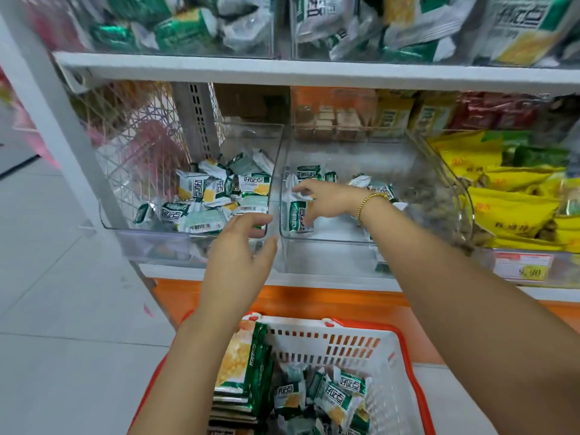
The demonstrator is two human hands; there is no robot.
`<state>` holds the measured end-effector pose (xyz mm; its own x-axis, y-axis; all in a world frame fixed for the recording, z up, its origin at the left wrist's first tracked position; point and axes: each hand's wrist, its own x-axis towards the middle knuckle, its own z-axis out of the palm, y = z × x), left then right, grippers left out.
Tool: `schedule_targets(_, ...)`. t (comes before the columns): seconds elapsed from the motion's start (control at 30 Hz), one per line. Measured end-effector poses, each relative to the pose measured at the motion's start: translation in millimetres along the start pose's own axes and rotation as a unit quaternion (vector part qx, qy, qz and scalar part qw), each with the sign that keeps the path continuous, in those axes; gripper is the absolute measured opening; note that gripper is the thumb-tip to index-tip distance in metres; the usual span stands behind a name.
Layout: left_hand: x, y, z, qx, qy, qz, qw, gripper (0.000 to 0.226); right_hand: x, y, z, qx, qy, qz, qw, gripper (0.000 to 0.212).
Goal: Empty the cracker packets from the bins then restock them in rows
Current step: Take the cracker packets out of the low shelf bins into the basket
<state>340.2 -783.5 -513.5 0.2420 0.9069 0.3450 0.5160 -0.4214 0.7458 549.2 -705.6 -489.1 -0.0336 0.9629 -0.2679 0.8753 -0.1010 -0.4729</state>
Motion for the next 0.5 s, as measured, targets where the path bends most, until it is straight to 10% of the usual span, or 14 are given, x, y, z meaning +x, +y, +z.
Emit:
schedule_targets(0.27, 3, -4, 1, -0.018, 0.005, -0.006, 1.000, 0.021, -3, 15, -8, -0.118, -0.015, 0.003, 0.993, 0.048)
schedule_targets(0.5, 0, -4, 8, -0.009, 0.038, 0.014, 0.999, 0.018, -38, 51, -64, 0.070, -0.035, 0.179, 0.981, 0.032)
